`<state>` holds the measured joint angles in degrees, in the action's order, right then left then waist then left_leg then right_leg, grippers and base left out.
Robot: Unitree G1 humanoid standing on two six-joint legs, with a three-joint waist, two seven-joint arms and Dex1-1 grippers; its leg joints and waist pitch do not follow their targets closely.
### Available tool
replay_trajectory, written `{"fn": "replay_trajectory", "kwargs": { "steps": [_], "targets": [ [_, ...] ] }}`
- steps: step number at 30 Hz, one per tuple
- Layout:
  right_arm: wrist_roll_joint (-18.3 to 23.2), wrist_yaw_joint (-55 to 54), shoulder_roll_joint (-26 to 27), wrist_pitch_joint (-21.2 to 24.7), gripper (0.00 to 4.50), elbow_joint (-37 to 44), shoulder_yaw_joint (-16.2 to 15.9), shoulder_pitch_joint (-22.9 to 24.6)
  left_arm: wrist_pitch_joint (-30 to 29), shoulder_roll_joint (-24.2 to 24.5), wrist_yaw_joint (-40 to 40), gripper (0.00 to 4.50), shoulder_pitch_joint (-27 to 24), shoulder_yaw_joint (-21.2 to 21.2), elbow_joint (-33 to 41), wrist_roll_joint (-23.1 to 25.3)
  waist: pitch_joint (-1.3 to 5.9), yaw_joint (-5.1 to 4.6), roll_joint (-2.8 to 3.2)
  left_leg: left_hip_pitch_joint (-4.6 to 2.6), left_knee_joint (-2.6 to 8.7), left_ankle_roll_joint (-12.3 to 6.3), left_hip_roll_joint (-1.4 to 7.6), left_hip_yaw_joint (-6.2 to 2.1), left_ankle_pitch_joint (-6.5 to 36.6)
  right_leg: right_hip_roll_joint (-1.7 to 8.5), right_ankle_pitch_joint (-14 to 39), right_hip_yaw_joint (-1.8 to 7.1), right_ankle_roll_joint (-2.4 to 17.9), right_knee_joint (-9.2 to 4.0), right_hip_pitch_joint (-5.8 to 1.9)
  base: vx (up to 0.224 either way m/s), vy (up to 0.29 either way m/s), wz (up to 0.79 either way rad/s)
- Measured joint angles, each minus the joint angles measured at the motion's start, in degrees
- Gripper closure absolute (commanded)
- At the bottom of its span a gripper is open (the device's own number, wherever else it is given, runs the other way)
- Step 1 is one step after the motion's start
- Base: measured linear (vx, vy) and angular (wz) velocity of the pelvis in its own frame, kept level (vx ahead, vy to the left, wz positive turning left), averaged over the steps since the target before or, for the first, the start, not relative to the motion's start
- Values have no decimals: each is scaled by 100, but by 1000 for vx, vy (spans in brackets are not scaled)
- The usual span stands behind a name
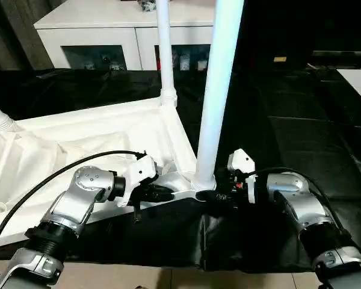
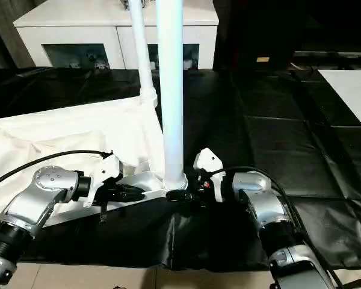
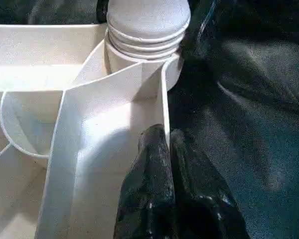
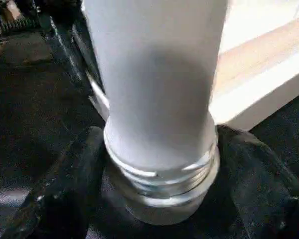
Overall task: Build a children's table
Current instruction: Rotate leg to tighten
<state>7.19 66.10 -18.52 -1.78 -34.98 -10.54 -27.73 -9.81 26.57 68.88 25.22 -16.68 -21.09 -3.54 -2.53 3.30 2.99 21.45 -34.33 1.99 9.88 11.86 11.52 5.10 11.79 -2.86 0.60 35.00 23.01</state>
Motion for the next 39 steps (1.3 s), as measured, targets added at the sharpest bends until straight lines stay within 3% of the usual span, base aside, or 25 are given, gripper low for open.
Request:
{"fn": "replay_trajectory", "kwargs": {
  "steps": [1, 4, 7, 13, 28, 32, 39],
  "targets": [
    [20, 43, 2, 55, 85, 30, 8, 0, 0, 4, 3, 450, -3, -4, 5, 1, 1, 0, -2, -1, 0, 0, 0, 0, 0, 0, 0, 0, 0, 2, -1, 0, 0, 0],
    [129, 142, 22, 175, 78, 58, 1, 0, 3, 3, 4, 450, -18, -6, 11, 0, 1, 2, -2, -6, -1, 6, 1, 0, 3, 0, 0, 0, 0, 4, -4, 0, 0, 0],
    [106, 129, 31, 144, 36, 59, -19, 0, 14, 3, 4, 450, -17, -18, 12, 1, 2, 9, -3, -7, -3, 11, 1, 0, 6, 0, 0, 0, 0, 4, -8, 0, 0, 0],
    [-33, 58, 43, 32, 36, 61, -101, -3, 18, 3, 3, 450, -17, -23, 12, 13, 3, 7, -4, -11, -5, 11, 1, 0, 6, 0, 0, 0, 0, 4, -13, 0, 0, 0],
    [-1, 68, 83, 180, 165, 71, -54, -15, 10, 36, 5, 450, -37, -53, 69, 17, 5, 13, -6, -12, -6, 6, 1, 0, 3, 0, 0, 0, 0, 5, -15, 0, 0, 0],
    [-30, -62, 150, 134, 173, 39, -51, -19, -6, 45, -29, 450, -46, -52, 74, 23, 7, 8, -8, -18, -8, 6, 1, 0, 3, 0, 0, 0, 0, 9, -20, 0, 0, 0],
    [-287, -1759, 765, 170, 178, -487, 206, -172, -21, -424, -1043, 450, 223, 37, -477, 385, -5, -98, -26, -139, -5, 17, -3, -3, 8, 1, 17, 10, -29, 0, -122, 0, 0, 0]
  ]
}}
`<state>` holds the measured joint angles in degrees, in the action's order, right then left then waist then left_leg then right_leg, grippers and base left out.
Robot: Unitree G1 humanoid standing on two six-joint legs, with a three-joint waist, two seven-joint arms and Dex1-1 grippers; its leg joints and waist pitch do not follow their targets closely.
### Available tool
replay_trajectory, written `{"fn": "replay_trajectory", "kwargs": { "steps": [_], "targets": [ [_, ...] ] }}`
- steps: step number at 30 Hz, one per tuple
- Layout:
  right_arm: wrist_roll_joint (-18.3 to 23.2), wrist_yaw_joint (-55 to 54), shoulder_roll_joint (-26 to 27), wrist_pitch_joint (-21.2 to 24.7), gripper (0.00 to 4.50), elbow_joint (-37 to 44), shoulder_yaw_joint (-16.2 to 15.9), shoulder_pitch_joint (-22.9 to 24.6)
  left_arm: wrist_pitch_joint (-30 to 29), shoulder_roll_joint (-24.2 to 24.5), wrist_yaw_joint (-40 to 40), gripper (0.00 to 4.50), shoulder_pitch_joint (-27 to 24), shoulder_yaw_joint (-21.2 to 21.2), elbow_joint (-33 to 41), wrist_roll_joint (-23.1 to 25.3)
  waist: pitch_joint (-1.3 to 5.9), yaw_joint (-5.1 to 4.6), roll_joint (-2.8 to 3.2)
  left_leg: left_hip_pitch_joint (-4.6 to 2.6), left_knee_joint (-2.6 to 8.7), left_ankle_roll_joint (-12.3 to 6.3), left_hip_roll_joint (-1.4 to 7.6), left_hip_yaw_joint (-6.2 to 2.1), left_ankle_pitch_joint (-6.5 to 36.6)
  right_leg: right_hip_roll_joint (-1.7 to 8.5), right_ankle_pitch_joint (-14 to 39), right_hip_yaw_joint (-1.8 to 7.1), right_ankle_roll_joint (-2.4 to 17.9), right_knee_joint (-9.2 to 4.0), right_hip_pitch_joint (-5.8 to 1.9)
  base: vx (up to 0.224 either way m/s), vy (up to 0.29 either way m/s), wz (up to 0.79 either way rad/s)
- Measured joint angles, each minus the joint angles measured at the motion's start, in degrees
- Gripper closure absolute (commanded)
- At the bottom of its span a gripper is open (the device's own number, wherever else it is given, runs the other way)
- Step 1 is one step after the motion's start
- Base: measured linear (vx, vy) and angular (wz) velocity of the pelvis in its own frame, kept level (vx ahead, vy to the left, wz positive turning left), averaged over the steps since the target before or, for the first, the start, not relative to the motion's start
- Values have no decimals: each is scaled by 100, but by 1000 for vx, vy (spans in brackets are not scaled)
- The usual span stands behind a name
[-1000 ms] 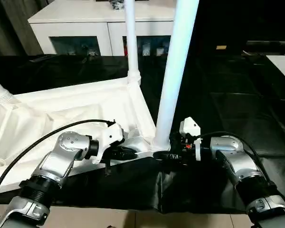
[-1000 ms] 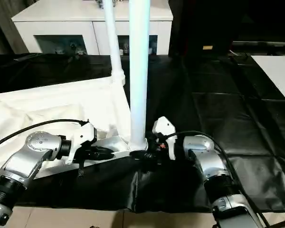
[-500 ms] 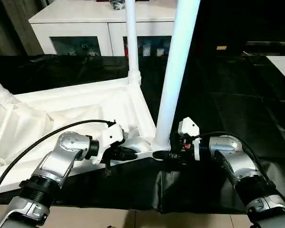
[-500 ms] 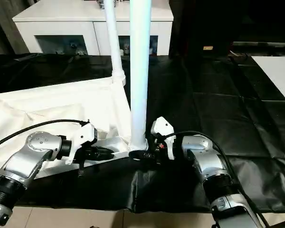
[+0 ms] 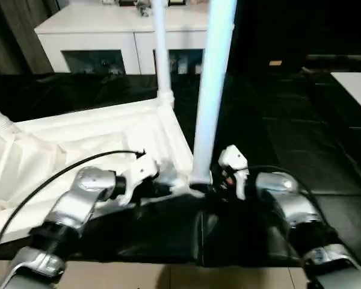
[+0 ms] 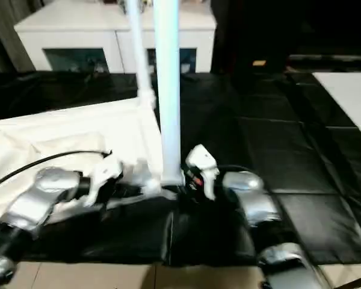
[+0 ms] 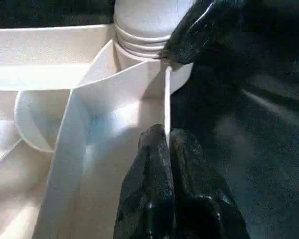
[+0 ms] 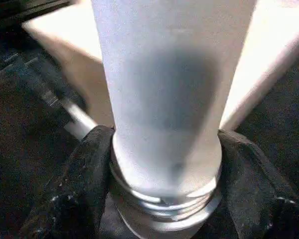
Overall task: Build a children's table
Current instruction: Rotate leg to tighten
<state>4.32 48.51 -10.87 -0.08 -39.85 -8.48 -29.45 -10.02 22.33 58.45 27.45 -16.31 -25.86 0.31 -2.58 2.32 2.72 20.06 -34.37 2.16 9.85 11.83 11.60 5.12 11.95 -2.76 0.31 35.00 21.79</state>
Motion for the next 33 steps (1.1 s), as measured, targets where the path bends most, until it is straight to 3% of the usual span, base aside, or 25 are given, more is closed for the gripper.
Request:
{"fn": "replay_trajectory", "kwargs": {
  "steps": [9, 15, 17, 18, 22, 26, 33],
  "targets": [
    [-228, -2585, 749, 210, 178, -609, 416, -396, -378, -883, -1382, 450, 656, 47, -832, 304, -4, -79, 1, 11, 7, -1, -51, -30, 0, 18, 1, 7, -2, -109, 3, -11, 5, -1],
    [-286, -3857, 1091, 179, 178, -1235, 723, -847, -465, -1389, -2124, 450, 1090, 71, -1473, 451, -6, -71, 50, 9, 17, -3, -75, -33, 2, 20, 0, 24, 0, -187, 6, 0, 0, 0],
    [-279, -3857, 1105, 173, 178, -1263, 796, -864, -434, -1414, -2130, 450, 1136, 63, -1556, 455, -2, -70, 52, 9, 19, -4, -80, -33, 2, 21, -2, 29, 4, -193, 2, 0, 0, 0],
    [-276, -3856, 1108, 157, 122, -1267, 806, -864, -404, -1417, -2130, 450, 1141, 64, -1603, 456, 0, -68, 48, 9, 19, -5, -83, -32, 2, 22, -19, 32, 31, -192, 2, 0, 0, 0],
    [-272, -3779, 1137, 55, 73, -1267, 807, -851, -338, -1408, -2173, 450, 1164, 66, -1657, 513, 2, -69, 43, 18, 26, -6, -83, -32, 2, 22, -27, 30, 41, -187, -12, 0, 0, 0],
    [-273, -3473, 1130, -39, 63, -1266, 753, -840, -335, -1309, -2238, 450, 1196, 72, -1642, 575, 0, -102, 41, 27, 36, -7, -81, -35, 1, 21, -44, 23, 48, -187, 12, 0, 0, 0],
    [-186, -1633, 364, -75, 63, -570, 330, -431, -388, -792, -1332, 450, 975, -61, -1055, 552, -4, -161, 24, 25, 58, -11, -73, -36, 3, 18, -135, 11, 87, -185, 18, 7, -2, 0]
  ]
}}
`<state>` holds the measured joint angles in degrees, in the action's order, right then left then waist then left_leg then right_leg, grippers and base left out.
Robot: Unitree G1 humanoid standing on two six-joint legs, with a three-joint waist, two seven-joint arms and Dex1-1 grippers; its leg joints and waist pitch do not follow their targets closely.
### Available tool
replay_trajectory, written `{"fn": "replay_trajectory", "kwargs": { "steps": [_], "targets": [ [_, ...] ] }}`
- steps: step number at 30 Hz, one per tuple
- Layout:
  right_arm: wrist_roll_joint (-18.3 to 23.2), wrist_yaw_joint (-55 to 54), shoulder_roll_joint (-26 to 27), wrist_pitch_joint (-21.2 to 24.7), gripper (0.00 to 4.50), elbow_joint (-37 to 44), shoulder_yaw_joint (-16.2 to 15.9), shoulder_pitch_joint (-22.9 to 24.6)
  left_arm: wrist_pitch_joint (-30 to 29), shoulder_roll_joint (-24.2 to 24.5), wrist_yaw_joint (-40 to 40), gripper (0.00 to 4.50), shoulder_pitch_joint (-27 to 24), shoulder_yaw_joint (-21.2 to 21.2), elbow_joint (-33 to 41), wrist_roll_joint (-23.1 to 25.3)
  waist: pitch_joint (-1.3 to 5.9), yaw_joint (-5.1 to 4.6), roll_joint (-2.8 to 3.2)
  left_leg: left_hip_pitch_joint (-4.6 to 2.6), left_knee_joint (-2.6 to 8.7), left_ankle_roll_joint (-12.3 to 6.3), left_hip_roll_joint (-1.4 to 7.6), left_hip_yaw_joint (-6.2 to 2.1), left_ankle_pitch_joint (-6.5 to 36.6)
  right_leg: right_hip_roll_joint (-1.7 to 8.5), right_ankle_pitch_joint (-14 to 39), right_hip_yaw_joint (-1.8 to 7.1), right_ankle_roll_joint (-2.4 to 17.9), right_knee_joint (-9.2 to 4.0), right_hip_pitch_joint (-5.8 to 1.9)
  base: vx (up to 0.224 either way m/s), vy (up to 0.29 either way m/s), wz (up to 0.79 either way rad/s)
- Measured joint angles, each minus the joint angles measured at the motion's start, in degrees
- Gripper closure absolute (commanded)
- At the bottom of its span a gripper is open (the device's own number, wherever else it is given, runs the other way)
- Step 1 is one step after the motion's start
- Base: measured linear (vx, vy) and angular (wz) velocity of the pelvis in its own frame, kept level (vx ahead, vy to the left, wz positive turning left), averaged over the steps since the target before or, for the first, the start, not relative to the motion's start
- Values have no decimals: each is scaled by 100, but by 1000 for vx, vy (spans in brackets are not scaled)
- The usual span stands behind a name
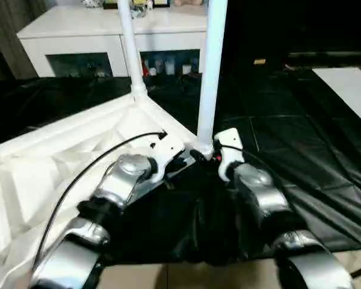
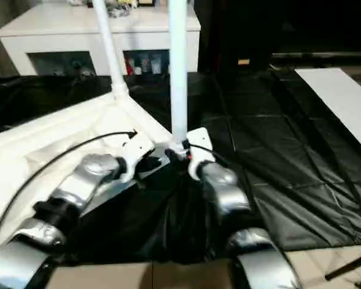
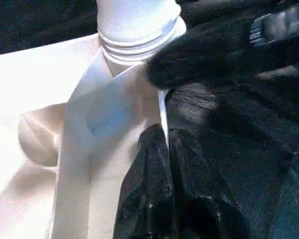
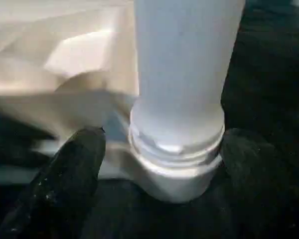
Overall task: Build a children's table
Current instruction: Rotate leg to tighten
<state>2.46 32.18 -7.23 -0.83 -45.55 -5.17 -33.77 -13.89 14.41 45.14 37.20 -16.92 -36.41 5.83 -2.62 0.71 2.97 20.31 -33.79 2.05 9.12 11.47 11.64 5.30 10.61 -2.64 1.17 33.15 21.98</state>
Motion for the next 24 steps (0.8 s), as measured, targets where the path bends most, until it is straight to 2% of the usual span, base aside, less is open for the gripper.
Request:
{"fn": "replay_trajectory", "kwargs": {
  "steps": [2, 7, 9, 11, 24],
  "targets": [
    [51, 740, -349, -22, 63, 371, -183, 211, -53, 254, 382, 450, -130, -57, 309, -57, 4, -5, -4, -1, 21, -6, 10, 0, 6, -3, -2, -12, -6, 1, 1, 60, -23, 1],
    [343, 2464, -1020, -26, 63, 945, -481, 528, -6, 967, 1406, 450, -476, -160, 968, -263, 10, 53, 1, 19, 54, -23, 62, -2, -4, -32, 27, -62, -47, 3, 11, 32, -25, 1],
    [403, 2719, -1054, -20, 63, 949, -484, 525, -39, 1067, 1634, 450, -541, -174, 1103, -293, 17, 121, 12, 5, 54, -21, 88, -1, -7, -39, 31, -89, -45, 4, 14, 0, 0, 0],
    [420, 2845, -1051, 12, 63, 949, -486, 523, -89, 1159, 1779, 450, -588, -196, 1204, -338, 19, 143, 17, 4, 54, -17, 95, 1, -6, -40, 35, -95, -45, 11, 14, 0, 0, 0],
    [479, 3273, -927, 65, 63, 933, -561, 461, -323, 1463, 2275, 450, -910, -274, 1885, -381, 23, 151, 33, 8, 44, 13, 87, 7, 9, -27, 35, -94, -45, 10, 10, 0, 0, 0]
  ]
}}
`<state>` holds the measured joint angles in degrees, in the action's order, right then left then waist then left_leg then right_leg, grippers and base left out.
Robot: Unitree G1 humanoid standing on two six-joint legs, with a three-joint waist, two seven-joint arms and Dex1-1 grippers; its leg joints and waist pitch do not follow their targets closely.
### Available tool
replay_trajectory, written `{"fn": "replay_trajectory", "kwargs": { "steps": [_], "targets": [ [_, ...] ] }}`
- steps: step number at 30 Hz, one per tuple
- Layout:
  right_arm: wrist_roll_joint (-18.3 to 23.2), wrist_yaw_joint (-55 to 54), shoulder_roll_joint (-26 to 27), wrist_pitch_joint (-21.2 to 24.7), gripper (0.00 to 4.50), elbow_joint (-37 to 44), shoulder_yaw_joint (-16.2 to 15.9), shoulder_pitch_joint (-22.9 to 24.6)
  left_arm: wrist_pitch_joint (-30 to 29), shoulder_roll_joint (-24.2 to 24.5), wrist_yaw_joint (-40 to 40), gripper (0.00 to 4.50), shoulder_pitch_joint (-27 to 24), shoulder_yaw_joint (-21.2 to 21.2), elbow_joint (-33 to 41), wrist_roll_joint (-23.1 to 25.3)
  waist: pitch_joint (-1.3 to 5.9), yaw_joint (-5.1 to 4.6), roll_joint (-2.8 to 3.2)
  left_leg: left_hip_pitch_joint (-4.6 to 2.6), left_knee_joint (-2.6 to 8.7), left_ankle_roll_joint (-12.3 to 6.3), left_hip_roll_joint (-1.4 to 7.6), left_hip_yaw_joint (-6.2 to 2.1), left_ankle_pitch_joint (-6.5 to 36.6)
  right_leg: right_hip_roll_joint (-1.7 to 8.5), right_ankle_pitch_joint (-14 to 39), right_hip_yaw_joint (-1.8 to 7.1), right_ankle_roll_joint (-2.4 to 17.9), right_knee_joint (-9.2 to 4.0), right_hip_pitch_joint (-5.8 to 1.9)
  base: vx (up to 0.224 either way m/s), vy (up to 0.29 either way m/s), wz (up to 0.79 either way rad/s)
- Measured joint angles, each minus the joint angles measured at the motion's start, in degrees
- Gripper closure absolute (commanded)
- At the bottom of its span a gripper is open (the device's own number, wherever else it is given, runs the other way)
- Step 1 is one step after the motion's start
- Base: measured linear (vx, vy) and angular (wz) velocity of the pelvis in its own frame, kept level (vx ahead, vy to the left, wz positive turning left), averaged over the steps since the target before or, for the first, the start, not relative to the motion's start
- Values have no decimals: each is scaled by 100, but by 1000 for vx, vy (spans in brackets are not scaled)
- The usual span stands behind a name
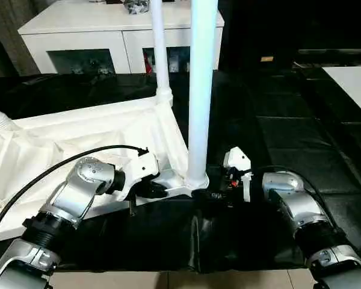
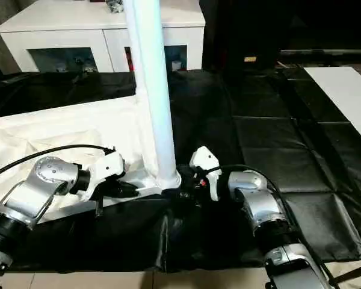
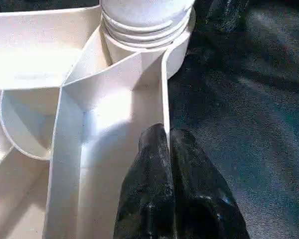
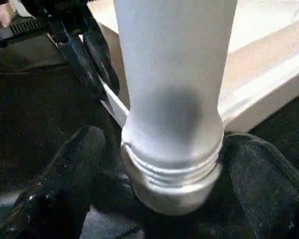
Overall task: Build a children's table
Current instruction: Rotate leg to tighten
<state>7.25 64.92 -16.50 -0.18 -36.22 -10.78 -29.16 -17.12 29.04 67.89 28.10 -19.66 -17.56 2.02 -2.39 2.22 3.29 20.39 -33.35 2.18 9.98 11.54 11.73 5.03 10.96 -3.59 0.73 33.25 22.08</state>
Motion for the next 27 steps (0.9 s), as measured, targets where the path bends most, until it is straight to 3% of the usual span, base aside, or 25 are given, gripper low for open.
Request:
{"fn": "replay_trajectory", "kwargs": {
  "steps": [6, 20, 25, 27],
  "targets": [
    [10, 14, 159, -4, 63, -70, -2, -182, -45, -8, 4, 450, -45, -33, 118, 2, 1, 8, 2, 3, -4, 0, 0, 0, 0, 1, 0, -2, 0, 0, 0, 0, 0, 0],
    [28, 204, 98, -50, 178, -124, -38, -225, -94, -14, 18, 450, -86, -101, 238, 3, 2, 74, 1, 5, -23, 0, 0, 0, 0, 7, 0, -4, 0, 17, -1, 0, 0, 0],
    [-45, 176, 100, -159, 178, -275, -86, -309, -116, -6, 19, 450, -86, -103, 223, 9, 10, 80, 9, 2, -31, 0, 0, 0, 0, 8, 0, -4, 0, 27, -3, 0, 0, 0],
    [-39, 177, 112, -81, 158, -326, -87, -356, -117, -7, 16, 450, -78, -103, 204, 16, 13, 76, 14, 0, -35, 0, 0, 0, 0, 9, 0, -3, 0, 32, -4, 0, 0, 0]
  ]
}}
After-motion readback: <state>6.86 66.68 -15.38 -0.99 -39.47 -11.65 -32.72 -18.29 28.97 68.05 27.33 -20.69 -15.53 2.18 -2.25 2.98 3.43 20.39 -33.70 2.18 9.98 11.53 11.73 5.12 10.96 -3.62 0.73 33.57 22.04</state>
